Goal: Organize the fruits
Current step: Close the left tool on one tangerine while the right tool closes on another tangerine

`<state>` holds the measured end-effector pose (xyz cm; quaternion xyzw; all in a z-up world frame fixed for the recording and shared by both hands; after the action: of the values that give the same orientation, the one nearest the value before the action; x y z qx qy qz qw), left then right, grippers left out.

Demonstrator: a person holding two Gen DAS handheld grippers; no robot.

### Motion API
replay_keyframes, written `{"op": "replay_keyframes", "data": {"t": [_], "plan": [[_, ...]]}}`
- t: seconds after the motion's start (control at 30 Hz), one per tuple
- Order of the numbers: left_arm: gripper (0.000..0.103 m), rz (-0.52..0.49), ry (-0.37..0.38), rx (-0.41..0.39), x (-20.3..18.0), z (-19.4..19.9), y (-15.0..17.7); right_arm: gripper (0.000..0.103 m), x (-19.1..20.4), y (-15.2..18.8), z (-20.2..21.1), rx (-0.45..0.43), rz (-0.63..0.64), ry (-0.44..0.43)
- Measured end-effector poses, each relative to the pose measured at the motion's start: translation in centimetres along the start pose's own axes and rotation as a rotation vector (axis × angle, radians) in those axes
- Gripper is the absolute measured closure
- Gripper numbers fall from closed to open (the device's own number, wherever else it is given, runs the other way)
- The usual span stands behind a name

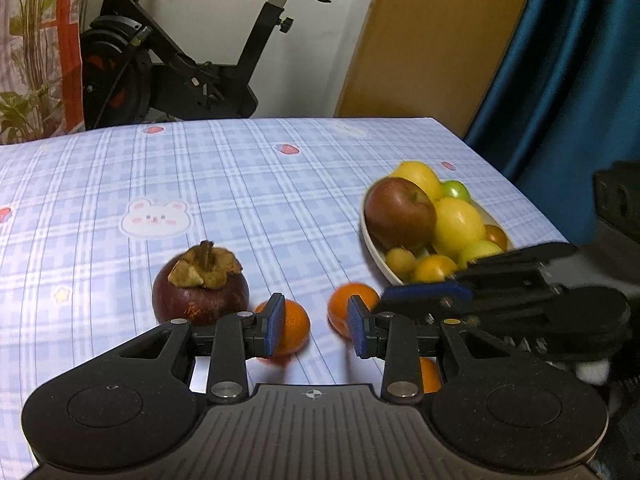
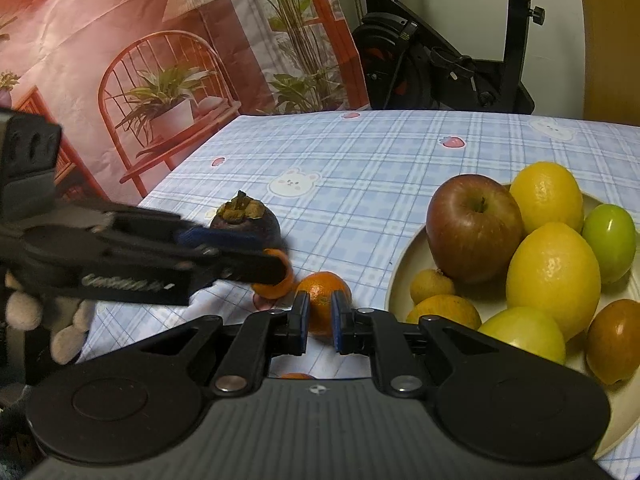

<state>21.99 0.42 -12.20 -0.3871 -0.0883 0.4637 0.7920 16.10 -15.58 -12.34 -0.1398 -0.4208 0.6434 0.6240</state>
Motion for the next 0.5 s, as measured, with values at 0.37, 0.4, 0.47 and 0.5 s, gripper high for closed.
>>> {"op": "replay_keyframes", "data": {"t": [0.37, 0.4, 0.47, 0.5], "plan": [[0.066, -0.058, -0.052, 0.009, -0.6, 1.7, 2.5, 0.09, 0.4, -0.2, 0.2, -0.004, 0.01, 0.004], [0.066, -0.071, -0.073, -0.007, -0.7, 1.8, 2.4, 0.09, 0.4, -0.2, 0.2, -0.003, 0.01, 0.004], [0.065, -0.086, -0.097, -0.026, -0.8, 1.7, 2.2, 0.09, 0.4, -0.2, 0.2, -0.002, 0.01, 0.004], [0.065, -0.082, -0.094, -0.016, -0.8, 1.5, 2.1, 0.09, 0.4, -0.2, 0.2, -0.002, 0.01, 0.004]]}}
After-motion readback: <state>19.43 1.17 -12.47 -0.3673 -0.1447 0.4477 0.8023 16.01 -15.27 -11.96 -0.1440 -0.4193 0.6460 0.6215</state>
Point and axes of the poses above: each gripper's, at about its wrist camera, not at the fingertips, and z roughly against the way its jaws point, x to its left, y to its underside, the point moved 1 cm from there along -z, roughly the way its jaws point, and after that the axes turned 2 degrees about -x, right-handed, at the moved point
